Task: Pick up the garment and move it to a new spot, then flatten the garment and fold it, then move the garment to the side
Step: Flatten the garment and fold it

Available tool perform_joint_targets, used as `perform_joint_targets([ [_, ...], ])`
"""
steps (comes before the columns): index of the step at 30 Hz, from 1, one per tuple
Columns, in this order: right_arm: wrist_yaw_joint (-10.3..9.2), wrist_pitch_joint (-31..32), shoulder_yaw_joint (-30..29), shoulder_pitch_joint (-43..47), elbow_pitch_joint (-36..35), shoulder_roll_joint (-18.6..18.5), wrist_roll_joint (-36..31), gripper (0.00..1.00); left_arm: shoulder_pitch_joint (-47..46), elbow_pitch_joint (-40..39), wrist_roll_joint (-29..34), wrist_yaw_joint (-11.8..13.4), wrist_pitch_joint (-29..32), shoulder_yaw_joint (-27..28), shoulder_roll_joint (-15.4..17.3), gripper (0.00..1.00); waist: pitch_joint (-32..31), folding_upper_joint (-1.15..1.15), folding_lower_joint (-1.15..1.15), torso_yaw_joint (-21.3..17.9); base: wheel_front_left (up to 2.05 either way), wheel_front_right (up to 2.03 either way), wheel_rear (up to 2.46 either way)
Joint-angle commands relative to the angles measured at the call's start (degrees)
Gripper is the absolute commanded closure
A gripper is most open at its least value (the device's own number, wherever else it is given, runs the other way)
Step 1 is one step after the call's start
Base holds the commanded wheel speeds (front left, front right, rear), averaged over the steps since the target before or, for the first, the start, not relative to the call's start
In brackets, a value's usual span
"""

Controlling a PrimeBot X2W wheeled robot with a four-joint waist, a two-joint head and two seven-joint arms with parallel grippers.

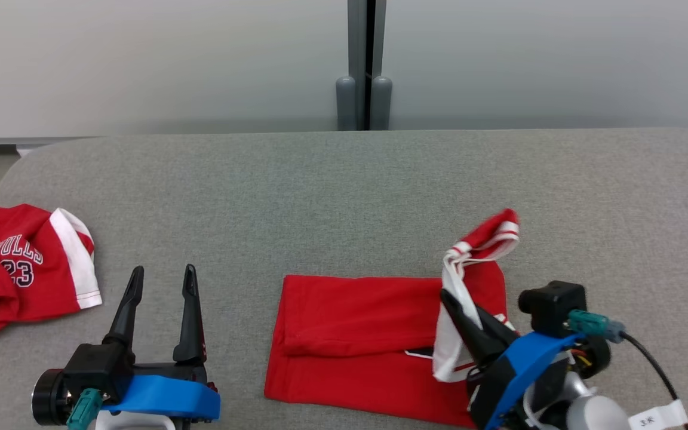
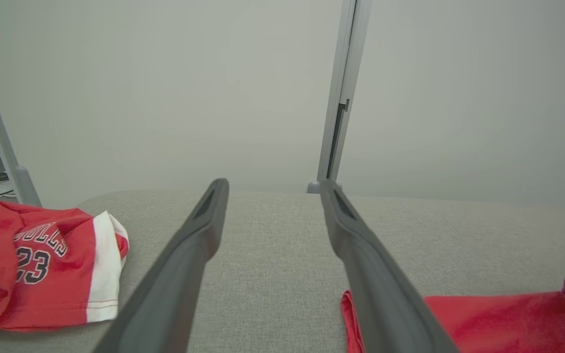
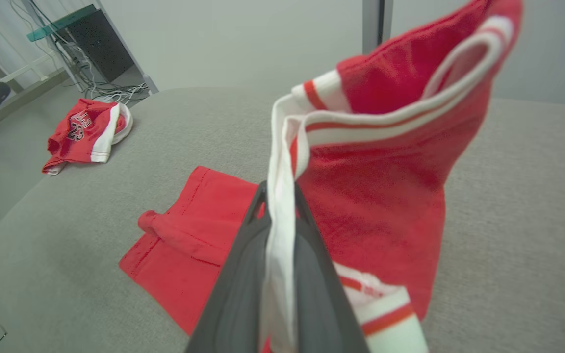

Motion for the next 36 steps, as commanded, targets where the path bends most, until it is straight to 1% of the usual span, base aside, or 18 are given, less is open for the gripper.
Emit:
perform_joint_targets([
  [1,0.00,-1.20,2.90,-2.10,2.27,1.04,1.70,1.00,-1.18,-0.10,-0.19,-0.23,-0.15,0.02,-0.04,0.00,0.86,0.00,0.00,1.32,0.00,0.00,0.00],
  [4,0.00,-3.61,7.36,-4.87,7.26,2.27,4.70,1.00,-2.07,0.09,-0.03,-0.46,-0.23,-0.27,-0.33,0.00,2.07,0.00,0.00,3.17,0.00,0.00,0.00],
  [9,0.00,-9.19,14.63,-10.27,15.49,2.67,9.44,1.00,-3.85,0.94,0.18,-1.17,-0.45,-0.73,-0.94,0.00,4.33,0.00,0.00,5.89,0.00,0.00,0.00],
  [12,0.00,-12.54,18.18,-13.51,20.10,2.61,12.88,1.00,-5.00,1.46,0.43,-1.52,-0.51,-0.95,-1.47,0.00,5.60,0.00,0.00,7.05,0.00,0.00,0.00],
  [13,0.00,-12.54,18.18,-13.51,20.10,2.61,12.88,1.00,-5.00,1.46,0.43,-1.52,-0.51,-0.95,-1.47,0.00,5.60,0.00,0.00,7.05,0.00,0.00,0.00],
  [15,0.00,-14.45,19.97,-15.43,23.28,2.58,14.34,0.99,-5.39,1.73,0.44,-1.82,-0.58,-1.02,-1.77,0.00,6.28,0.00,0.00,7.44,0.00,0.00,0.00],
  [16,0.00,-15.58,20.83,-16.24,24.45,2.63,15.04,0.75,-5.65,1.85,0.50,-1.94,-0.54,-0.99,-1.84,0.00,6.60,0.00,0.00,7.58,0.00,0.00,0.00],
  [17,0.00,-16.69,21.63,-17.19,25.47,2.63,15.56,0.53,-5.88,1.94,0.53,-1.87,-0.59,-0.89,-1.97,0.00,6.82,0.00,0.00,7.66,0.00,0.00,0.00],
  [18,0.00,-17.94,22.55,-18.03,26.24,2.64,16.06,0.00,-5.98,2.09,0.57,-1.92,-0.65,-0.76,-2.08,0.00,7.00,0.00,0.00,7.65,0.00,0.00,0.00],
  [21,0.00,-22.66,24.82,-19.96,26.65,2.59,16.76,0.00,-5.90,2.64,0.62,-1.96,-0.76,-0.41,-2.27,0.00,7.21,0.00,0.00,7.27,0.00,0.00,0.00],
  [23,0.00,-26.15,25.31,-21.10,26.43,2.58,16.21,0.00,-5.71,2.98,0.78,-1.89,-0.83,-0.19,-2.32,0.00,7.04,0.00,0.00,6.75,0.00,0.00,0.00],
  [26,0.00,-29.42,23.24,-22.03,26.25,2.54,13.80,0.00,-5.17,3.22,0.88,-1.71,-0.90,0.05,-2.45,0.00,6.52,0.00,0.00,5.85,0.00,0.00,0.00],
  [29,0.00,-30.65,18.52,-21.23,25.43,0.85,10.45,0.00,-4.74,3.37,1.12,-1.72,-0.91,0.36,-2.28,0.00,5.72,0.00,0.00,4.82,0.00,0.00,0.00],
  [36,0.00,-31.00,4.16,-13.69,20.11,-4.01,2.46,0.00,-3.10,3.20,1.54,-1.51,-0.96,0.77,-1.53,0.00,3.69,0.00,0.00,2.22,0.00,0.00,0.00],
])
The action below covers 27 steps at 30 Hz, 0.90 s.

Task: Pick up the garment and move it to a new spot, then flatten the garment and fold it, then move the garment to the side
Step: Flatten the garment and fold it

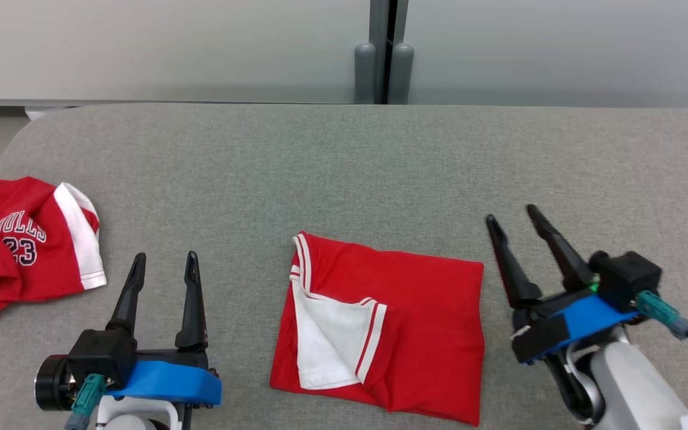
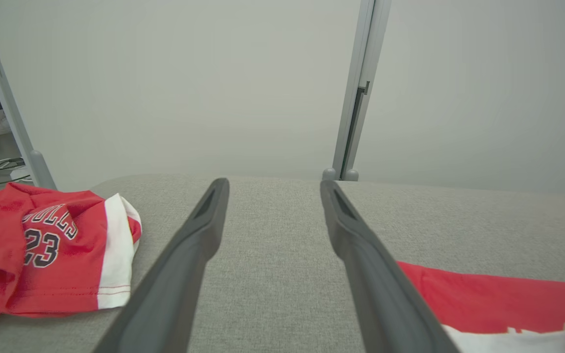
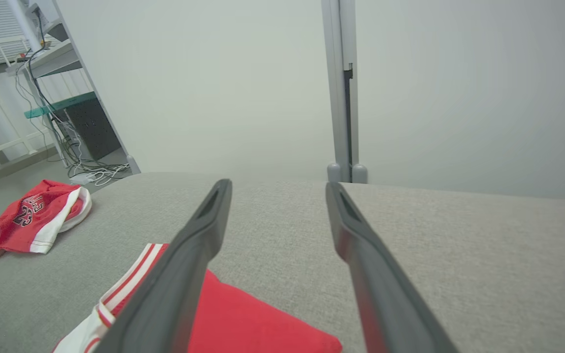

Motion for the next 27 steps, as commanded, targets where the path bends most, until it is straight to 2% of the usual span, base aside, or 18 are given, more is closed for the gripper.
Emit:
perform_joint_targets([
  [1,0.00,0.31,-2.43,2.20,-1.27,-0.82,-1.47,0.00,0.46,-0.10,0.33,0.07,-0.31,0.24,0.44,0.00,-0.76,0.00,0.00,-0.99,0.00,0.00,0.00],
  [7,0.00,4.23,-13.27,12.39,-9.47,-1.27,-6.03,0.00,1.95,-0.07,0.37,0.38,0.51,0.01,1.44,0.00,-1.93,0.00,0.00,-3.13,0.00,0.00,0.00],
  [13,0.00,8.96,-19.69,21.43,-18.51,1.51,-9.25,0.00,3.96,-0.25,0.17,0.91,1.25,-0.24,2.38,0.00,-3.29,0.00,0.00,-5.07,0.00,0.00,0.00],
  [20,0.00,12.70,-21.17,26.33,-25.16,3.83,-10.89,0.00,5.75,-0.82,-0.23,1.47,2.08,-0.66,2.83,0.00,-4.21,0.00,0.00,-5.57,0.00,0.00,0.00],
  [27,0.00,14.11,-21.60,27.12,-27.51,4.30,-11.24,0.00,5.89,-1.32,-0.43,1.70,2.64,-0.82,3.21,0.00,-4.53,0.00,0.00,-5.32,0.00,0.00,0.00],
])
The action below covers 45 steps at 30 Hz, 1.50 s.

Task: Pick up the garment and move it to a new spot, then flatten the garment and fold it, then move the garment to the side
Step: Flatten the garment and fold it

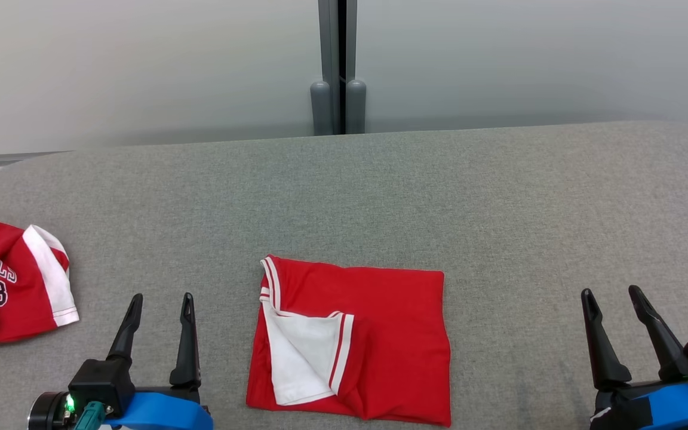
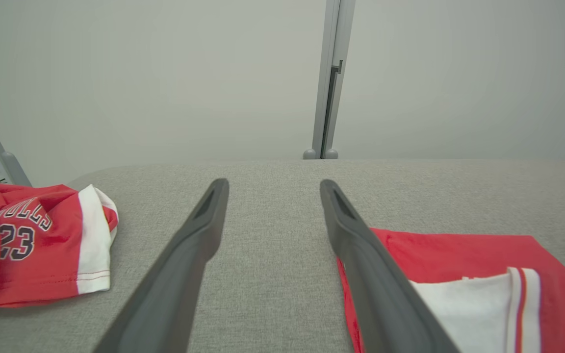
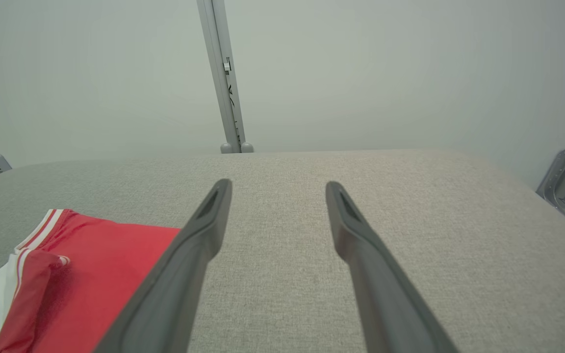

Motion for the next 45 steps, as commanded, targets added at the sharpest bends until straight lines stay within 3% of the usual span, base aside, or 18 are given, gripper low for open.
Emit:
perform_joint_targets([
  [1,0.00,0.15,-0.15,0.97,-0.51,0.14,-0.48,0.00,0.20,-0.24,-0.27,0.28,0.11,-0.05,0.28,0.00,-0.04,0.00,0.00,0.13,0.00,0.00,0.00],
  [5,0.00,0.39,-0.67,0.83,-0.76,0.30,-0.50,0.00,-0.15,-0.37,-0.27,0.20,0.45,-0.38,0.30,0.00,0.01,0.00,0.00,0.95,0.00,0.00,0.00],
  [6,0.00,0.66,-0.39,0.65,-0.53,0.45,-0.23,0.47,-0.27,-0.35,-0.25,0.19,0.39,-0.32,0.42,0.00,0.17,0.00,0.00,1.24,0.00,0.00,0.00],
  [7,0.00,0.74,-0.18,0.38,-0.22,0.54,-0.12,0.78,-0.46,-0.36,-0.21,0.22,0.45,-0.38,0.46,0.00,0.39,0.00,0.00,1.69,0.00,0.00,0.00],
  [8,0.00,1.07,0.36,0.07,0.32,0.64,0.16,1.00,-0.70,-0.43,-0.07,0.32,0.45,-0.42,0.51,0.00,0.65,0.00,0.00,2.16,0.00,0.00,0.00],
  [13,0.00,0.48,5.50,-3.30,6.16,0.55,1.38,1.00,-2.56,-0.71,0.57,0.23,-0.18,-0.39,0.31,0.00,2.49,0.00,0.00,5.66,0.00,0.00,0.00],
  [26,0.00,-6.81,22.03,-17.44,33.27,2.10,9.45,1.00,-6.44,0.94,1.03,-1.32,-2.03,-0.81,-1.84,0.00,5.25,0.00,0.00,14.37,0.00,0.00,0.00],
  [34,0.00,-9.42,34.85,-21.39,36.86,2.11,14.82,1.00,-5.76,1.76,1.16,-1.52,-2.51,-0.18,-1.95,0.00,4.83,0.00,0.00,14.58,0.00,0.00,0.00],
  [38,0.00,-12.02,34.97,-21.87,35.15,2.08,13.83,1.00,-5.34,1.72,1.35,-1.37,-2.63,0.03,-1.93,0.00,4.18,0.00,0.00,12.95,0.00,0.00,0.00],
  [39,0.00,-12.51,34.15,-21.78,34.55,2.07,13.14,0.69,-5.14,1.75,1.49,-1.33,-2.67,0.08,-1.83,0.00,3.89,0.00,0.00,12.34,0.00,0.00,0.00],
  [40,0.00,-12.87,33.07,-21.41,33.74,1.96,12.61,0.12,-4.89,1.88,1.58,-1.33,-2.68,0.11,-1.68,0.00,3.53,0.00,0.00,11.74,0.00,0.00,0.00],
  [41,0.00,-12.87,33.07,-21.41,33.74,1.96,12.61,0.12,-4.89,1.88,1.58,-1.33,-2.68,0.11,-1.68,0.00,3.53,0.00,0.00,11.74,0.00,0.00,0.00],
  [42,0.00,-13.42,30.13,-20.50,31.80,1.18,11.12,0.00,-4.61,2.07,1.56,-1.43,-2.72,0.18,-1.37,0.00,2.82,0.00,0.00,10.36,0.00,0.00,0.00],
  [45,0.00,-13.65,25.96,-19.05,29.64,0.14,9.95,0.00,-4.13,2.26,1.67,-1.49,-2.61,-0.09,-1.07,0.00,1.90,0.00,0.00,8.96,0.00,0.00,0.00],
])
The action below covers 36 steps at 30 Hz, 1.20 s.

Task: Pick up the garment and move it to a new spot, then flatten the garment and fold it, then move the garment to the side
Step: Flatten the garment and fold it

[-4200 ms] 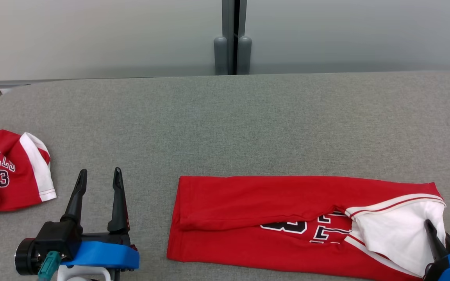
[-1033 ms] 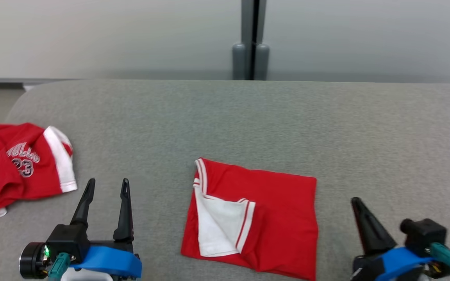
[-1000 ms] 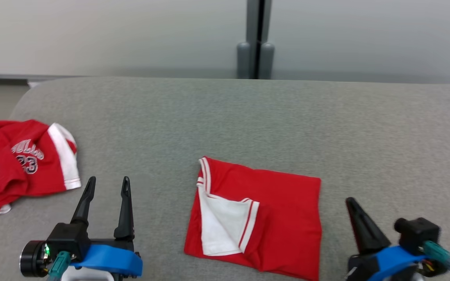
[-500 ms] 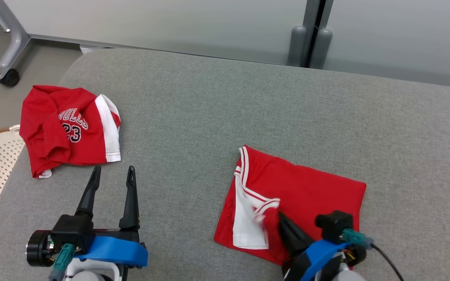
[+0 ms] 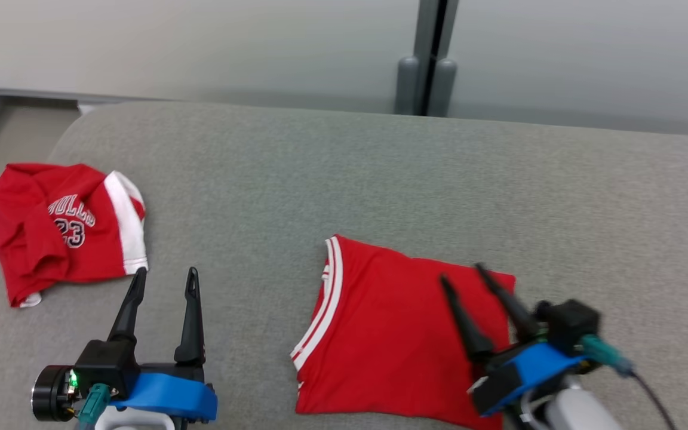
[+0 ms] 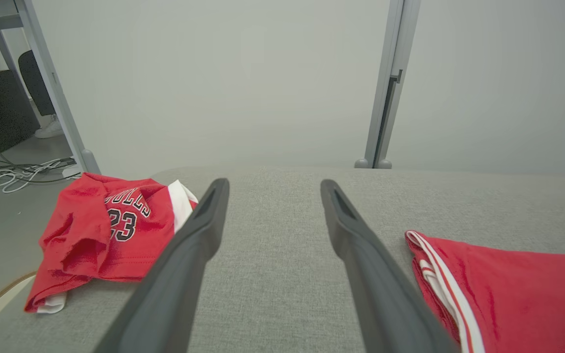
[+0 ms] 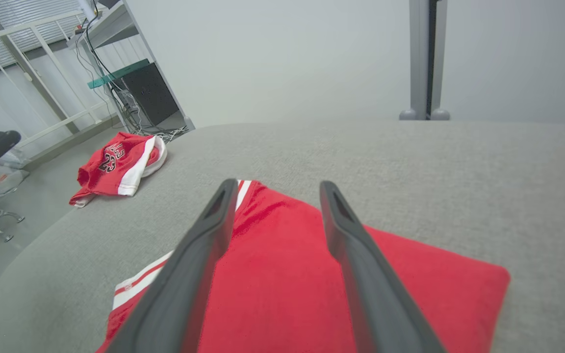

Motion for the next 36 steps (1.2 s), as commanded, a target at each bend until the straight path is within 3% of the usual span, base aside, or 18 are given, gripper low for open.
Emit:
perform_joint_targets([
  [1,0.00,-0.30,-2.26,1.67,-1.17,-1.14,-0.89,0.00,0.51,0.05,0.19,0.01,0.01,-0.10,0.36,0.00,-1.60,0.00,0.00,-1.83,0.00,0.00,0.00],
  [7,0.00,2.18,-15.19,7.43,-8.67,-3.29,-5.40,0.00,2.60,0.33,0.22,0.16,1.27,-0.59,1.73,0.00,-4.77,0.00,0.00,-5.75,0.00,0.00,0.00],
  [11,0.00,5.82,-19.84,12.71,-13.69,-3.58,-7.42,0.00,4.30,0.53,-0.23,0.08,1.97,-0.99,2.38,0.00,-7.11,0.00,0.00,-7.23,0.00,0.00,0.00],
  [23,0.00,14.09,-23.74,23.37,-26.62,-1.41,-9.74,0.00,8.03,0.80,-1.40,-0.26,2.91,-1.92,3.37,0.00,-10.37,0.00,0.00,-8.97,0.00,0.00,0.00],
  [36,0.00,17.01,-25.21,26.32,-31.98,0.29,-11.07,0.00,9.14,2.04,-2.52,0.20,2.40,-1.39,3.66,0.00,-11.19,0.00,0.00,-9.35,0.00,0.00,0.00],
])
